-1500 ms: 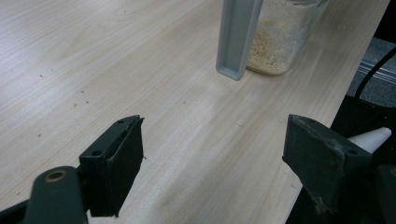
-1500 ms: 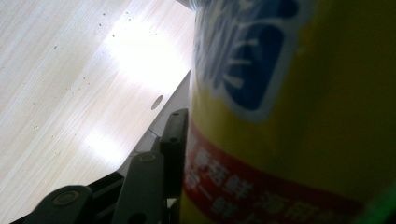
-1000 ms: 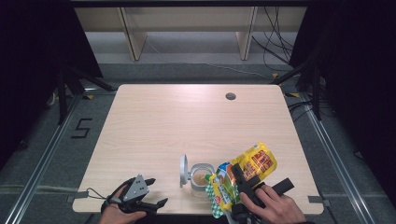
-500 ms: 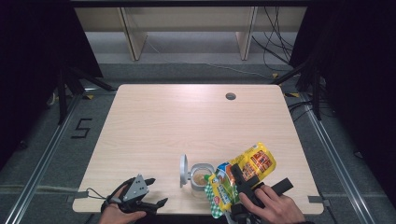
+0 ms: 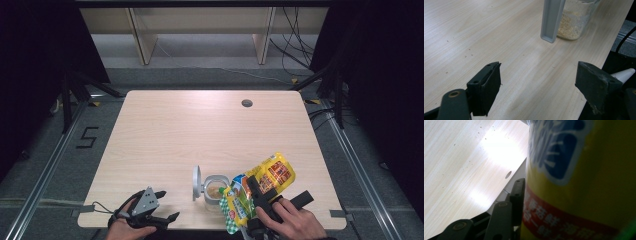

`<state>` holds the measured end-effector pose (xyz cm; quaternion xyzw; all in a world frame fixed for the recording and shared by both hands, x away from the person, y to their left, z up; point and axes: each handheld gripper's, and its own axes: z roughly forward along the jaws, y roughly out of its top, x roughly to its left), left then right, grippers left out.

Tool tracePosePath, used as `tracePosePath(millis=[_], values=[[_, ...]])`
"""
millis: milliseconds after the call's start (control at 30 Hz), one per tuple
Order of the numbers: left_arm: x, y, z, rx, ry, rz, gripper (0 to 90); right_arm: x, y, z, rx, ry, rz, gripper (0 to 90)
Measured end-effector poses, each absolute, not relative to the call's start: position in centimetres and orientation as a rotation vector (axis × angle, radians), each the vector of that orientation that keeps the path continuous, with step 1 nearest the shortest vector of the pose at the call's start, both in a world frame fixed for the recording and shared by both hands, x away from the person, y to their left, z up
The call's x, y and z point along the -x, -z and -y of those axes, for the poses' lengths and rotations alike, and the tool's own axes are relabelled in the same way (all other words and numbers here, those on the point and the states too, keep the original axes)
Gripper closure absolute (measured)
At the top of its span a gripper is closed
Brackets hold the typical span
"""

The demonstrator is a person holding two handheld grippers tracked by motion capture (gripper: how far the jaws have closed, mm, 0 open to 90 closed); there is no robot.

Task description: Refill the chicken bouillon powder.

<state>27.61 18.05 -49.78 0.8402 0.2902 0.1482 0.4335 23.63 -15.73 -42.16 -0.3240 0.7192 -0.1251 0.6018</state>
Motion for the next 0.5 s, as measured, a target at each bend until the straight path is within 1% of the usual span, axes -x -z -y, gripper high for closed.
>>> tracePosePath(millis=[300,433,500], values=[[-27.61,49.79,-18.04,-2.095,-0.369,-0.724,19.8,-23.63,42.15,15.76,0.748,0.285,-1.668,62.7],[-27.7,49.68,-18.18,-2.121,-0.388,-0.697,19.9,-23.59,42.18,15.69,0.755,0.285,-1.668,62.7],[-27.63,49.73,-18.13,-2.113,-0.376,-0.714,19.9,-23.58,42.18,15.67,0.755,0.286,-1.669,62.7]])
